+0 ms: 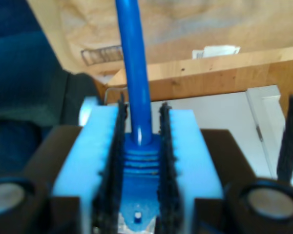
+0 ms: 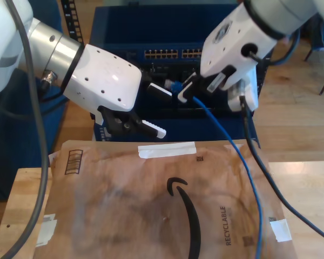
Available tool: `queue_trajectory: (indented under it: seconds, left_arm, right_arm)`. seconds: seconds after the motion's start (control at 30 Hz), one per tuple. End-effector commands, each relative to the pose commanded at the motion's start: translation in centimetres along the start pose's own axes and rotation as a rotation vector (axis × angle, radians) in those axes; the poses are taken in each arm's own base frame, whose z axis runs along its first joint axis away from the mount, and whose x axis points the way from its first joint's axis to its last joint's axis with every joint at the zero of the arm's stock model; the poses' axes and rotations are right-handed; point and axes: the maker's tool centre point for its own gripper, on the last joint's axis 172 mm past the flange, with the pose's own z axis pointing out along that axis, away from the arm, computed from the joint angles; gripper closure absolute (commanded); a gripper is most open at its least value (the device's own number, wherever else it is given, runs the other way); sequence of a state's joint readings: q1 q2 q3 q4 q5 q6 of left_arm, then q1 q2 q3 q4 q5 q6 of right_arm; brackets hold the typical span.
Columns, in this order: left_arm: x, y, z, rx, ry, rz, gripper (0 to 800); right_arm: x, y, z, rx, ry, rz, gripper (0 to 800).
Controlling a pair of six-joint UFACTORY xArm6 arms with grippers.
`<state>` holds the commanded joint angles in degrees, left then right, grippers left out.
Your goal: Grab the cable and plug it in
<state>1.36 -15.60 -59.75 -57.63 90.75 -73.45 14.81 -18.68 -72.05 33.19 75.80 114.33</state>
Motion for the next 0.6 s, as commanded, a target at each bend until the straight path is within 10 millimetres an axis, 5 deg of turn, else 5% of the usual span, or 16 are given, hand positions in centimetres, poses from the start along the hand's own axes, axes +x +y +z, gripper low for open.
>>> queue_trajectory:
  seconds: [0.13,0.27,0.6]
  left_arm:
    - [-1.3,0.5,-0.7,-0.015,0.002,0.031,0]
    - [-4.9,0.6,-1.5,-0.009,-0.069,0.074,0]
    - [-6.6,0.1,-1.6,0.051,-0.128,0.049,5]
  right_arm:
    - [-0.2,0.1,-1.1,0.014,-0.007,-0.003,798]
    - [-0.3,0.3,-1.8,0.027,-0.012,-0.008,797]
    - [0.0,0.3,-1.5,0.022,-0.007,-0.005,798]
